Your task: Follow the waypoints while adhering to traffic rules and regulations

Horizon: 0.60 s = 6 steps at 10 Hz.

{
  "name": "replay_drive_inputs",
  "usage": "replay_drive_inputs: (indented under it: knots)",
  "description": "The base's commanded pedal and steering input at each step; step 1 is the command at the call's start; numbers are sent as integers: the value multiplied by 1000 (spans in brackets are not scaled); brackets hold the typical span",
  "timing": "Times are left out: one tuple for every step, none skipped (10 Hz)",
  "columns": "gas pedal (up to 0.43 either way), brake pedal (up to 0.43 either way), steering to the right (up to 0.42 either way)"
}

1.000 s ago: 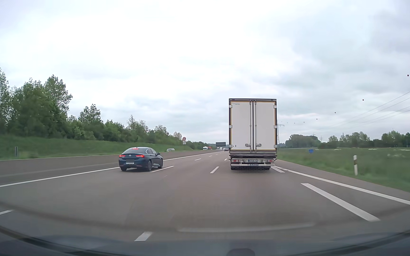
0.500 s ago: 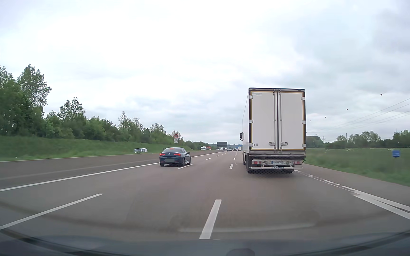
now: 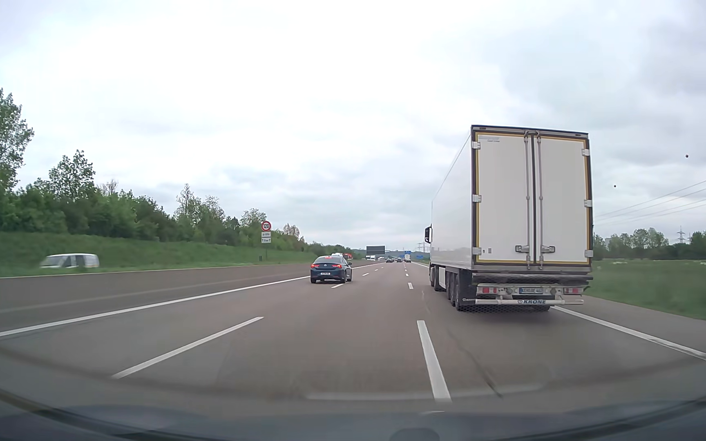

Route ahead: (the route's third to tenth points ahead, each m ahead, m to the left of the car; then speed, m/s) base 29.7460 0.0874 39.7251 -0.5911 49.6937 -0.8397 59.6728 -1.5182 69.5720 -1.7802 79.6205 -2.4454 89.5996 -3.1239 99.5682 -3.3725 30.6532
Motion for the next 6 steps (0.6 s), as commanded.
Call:
replay_drive_inputs:
  knots:
    - [610,0,10]
    - [610,0,8]
    - [579,0,8]
    - [559,0,8]
    - [551,0,8]
    - [551,0,6]
